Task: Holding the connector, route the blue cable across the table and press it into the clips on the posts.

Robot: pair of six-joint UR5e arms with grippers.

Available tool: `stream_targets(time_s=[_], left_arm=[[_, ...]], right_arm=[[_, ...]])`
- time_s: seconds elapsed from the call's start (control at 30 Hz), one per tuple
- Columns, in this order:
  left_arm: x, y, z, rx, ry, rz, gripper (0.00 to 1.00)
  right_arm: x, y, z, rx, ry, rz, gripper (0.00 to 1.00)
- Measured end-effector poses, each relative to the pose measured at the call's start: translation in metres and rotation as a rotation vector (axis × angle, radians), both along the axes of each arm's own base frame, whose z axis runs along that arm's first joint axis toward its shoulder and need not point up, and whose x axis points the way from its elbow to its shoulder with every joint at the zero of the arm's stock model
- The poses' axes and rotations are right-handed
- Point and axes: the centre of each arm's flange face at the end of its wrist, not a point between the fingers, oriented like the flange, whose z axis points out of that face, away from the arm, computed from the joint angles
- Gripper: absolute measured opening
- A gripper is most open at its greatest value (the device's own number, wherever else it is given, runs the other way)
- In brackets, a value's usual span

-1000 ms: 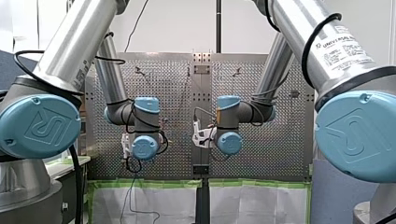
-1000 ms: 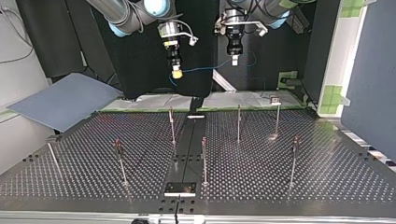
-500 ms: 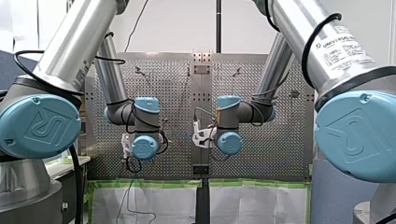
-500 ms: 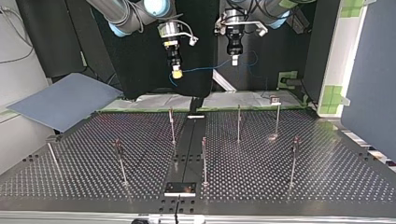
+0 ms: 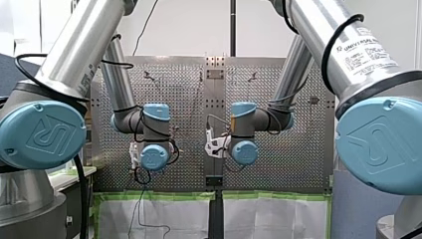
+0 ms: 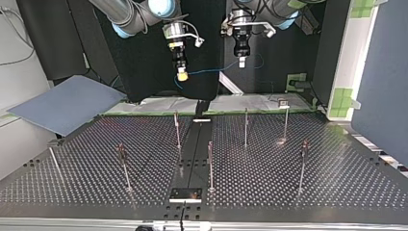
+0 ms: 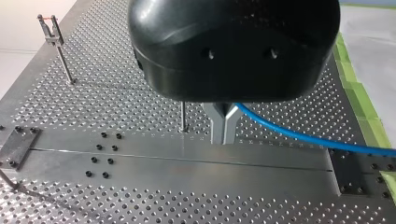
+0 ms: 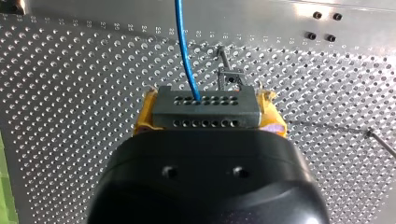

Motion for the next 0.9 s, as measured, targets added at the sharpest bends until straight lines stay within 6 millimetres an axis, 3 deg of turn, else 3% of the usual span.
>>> stream_targets(time_s=[0.57, 0.9], left_arm=[[0.001, 0.000, 0.000, 0.000, 0.000, 0.002, 0.00], [-0.005, 0.005, -0.018, 0.038, 0.058, 0.006, 0.00]], right_arm=[[0.002, 0.002, -0.002, 0.003, 0.006, 0.003, 0.00], [0.004, 0.020, -0.044, 0.082, 0.094, 0.027, 0.00]])
